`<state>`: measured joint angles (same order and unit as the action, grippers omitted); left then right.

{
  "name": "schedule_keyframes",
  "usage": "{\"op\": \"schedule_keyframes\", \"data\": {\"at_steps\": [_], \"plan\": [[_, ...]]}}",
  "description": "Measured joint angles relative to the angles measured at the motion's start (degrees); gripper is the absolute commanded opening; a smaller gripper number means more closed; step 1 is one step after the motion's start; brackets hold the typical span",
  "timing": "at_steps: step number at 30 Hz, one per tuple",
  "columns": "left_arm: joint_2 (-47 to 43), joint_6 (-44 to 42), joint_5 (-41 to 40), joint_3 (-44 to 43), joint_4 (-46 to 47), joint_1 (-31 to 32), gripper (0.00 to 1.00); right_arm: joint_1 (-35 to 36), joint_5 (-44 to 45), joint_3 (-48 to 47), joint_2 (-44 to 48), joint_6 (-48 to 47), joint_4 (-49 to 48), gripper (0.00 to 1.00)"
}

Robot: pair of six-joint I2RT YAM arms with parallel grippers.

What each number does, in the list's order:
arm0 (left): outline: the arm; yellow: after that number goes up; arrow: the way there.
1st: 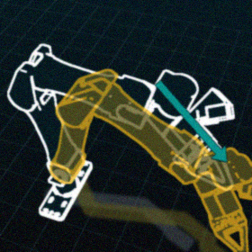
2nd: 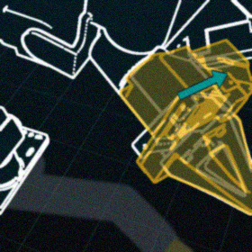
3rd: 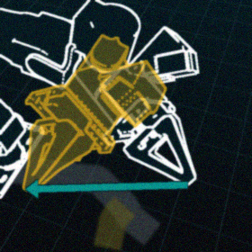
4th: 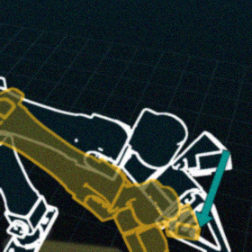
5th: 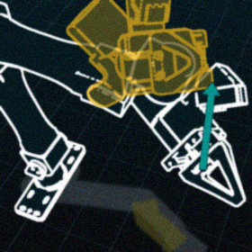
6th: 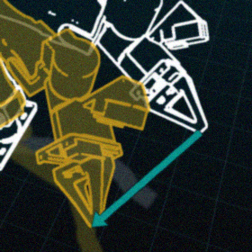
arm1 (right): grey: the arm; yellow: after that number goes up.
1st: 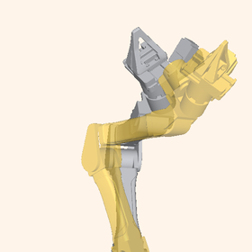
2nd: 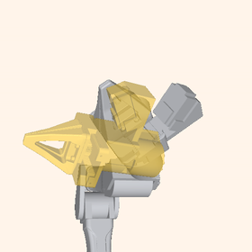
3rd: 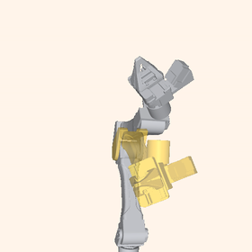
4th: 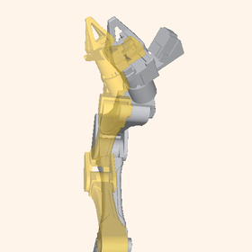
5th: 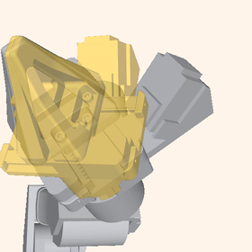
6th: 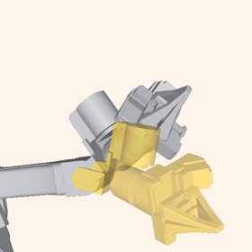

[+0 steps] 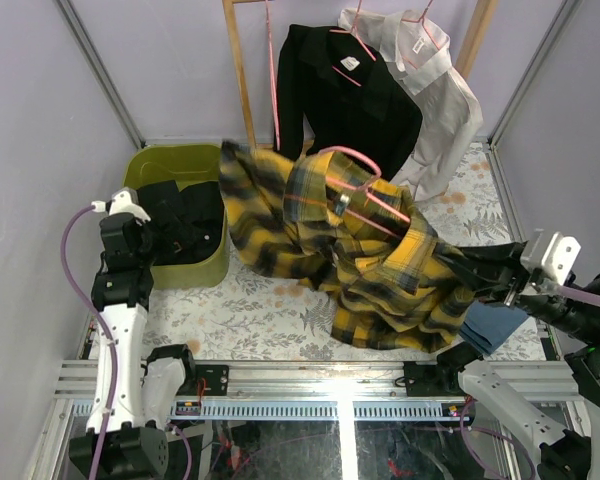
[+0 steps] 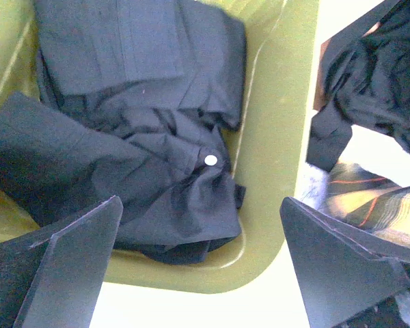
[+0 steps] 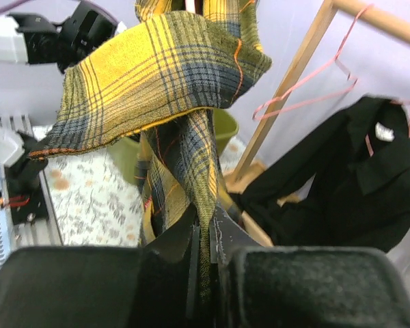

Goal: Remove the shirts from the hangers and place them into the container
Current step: Pick up the hanger from the clothesline.

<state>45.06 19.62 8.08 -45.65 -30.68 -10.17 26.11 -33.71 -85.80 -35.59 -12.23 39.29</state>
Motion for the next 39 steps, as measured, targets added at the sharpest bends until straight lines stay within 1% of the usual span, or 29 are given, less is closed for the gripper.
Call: {"op": "schedule_keyframes", "data": {"at_steps": [3, 6, 9, 12, 17, 19, 22, 25, 27, 31, 34, 37, 39], "plan": [[-2.14, 0.74, -0.87, -2.47, -0.24, 0.00, 1.00, 0.00, -1.90, 0.85, -0.02, 1.49, -6.69, 0.00], [-3.63, 2.49, -2.67, -4.63, -1.57, -0.02, 1.00, 0.00, -4.28, 0.11, -0.85, 0.59, -7.10, 0.00], [-3.72, 4.70, -5.25, -8.07, -4.17, -0.02, 1.00, 0.04, -3.21, 0.17, -2.43, -0.09, -4.44, 0.00], [-3.08, 6.40, -7.10, -11.69, -5.99, -0.02, 1.00, 0.04, -1.42, 3.87, -4.76, -1.40, -0.46, 0.00], [-3.30, 9.40, -7.65, -15.32, -6.69, -0.02, 1.00, 0.04, 0.50, 5.95, -14.05, -3.13, 8.96, 0.00], [-3.69, 10.51, -5.14, -15.39, -6.60, -0.02, 1.00, 0.04, 0.94, 6.47, -16.41, -3.30, 10.23, 0.00], [-3.78, 12.70, 2.12, -15.23, -5.29, -0.02, 1.00, 0.04, 1.03, 7.37, -16.72, -3.26, 11.02, 0.00], [-3.63, 14.91, 9.81, -14.16, -1.70, -0.02, 1.00, 0.04, -0.31, 7.76, -15.58, -2.91, 10.99, 0.00], [-4.22, 16.41, 15.26, -12.22, 2.36, 0.00, 1.00, 0.04, -0.94, 7.91, -15.41, -2.43, 10.88, 0.00], [-5.88, 18.18, 22.84, -9.49, 7.48, 0.00, 1.00, 0.04, -1.95, 7.91, -16.57, -1.66, 10.99, 0.00], [-5.92, 18.71, 27.74, -9.38, 10.82, 0.37, 0.99, 0.04, -2.32, 7.91, -17.94, -0.79, 11.04, 0.00], [-5.57, 18.82, 31.17, -9.38, 13.60, 1.66, 0.95, 0.04, -2.99, 8.02, -19.87, 0.04, 11.04, 0.00], [-4.61, 18.88, 32.30, -9.44, 14.88, 4.07, 0.89, 0.04, -3.39, 8.07, -20.65, 0.46, 11.06, 0.00]]}}
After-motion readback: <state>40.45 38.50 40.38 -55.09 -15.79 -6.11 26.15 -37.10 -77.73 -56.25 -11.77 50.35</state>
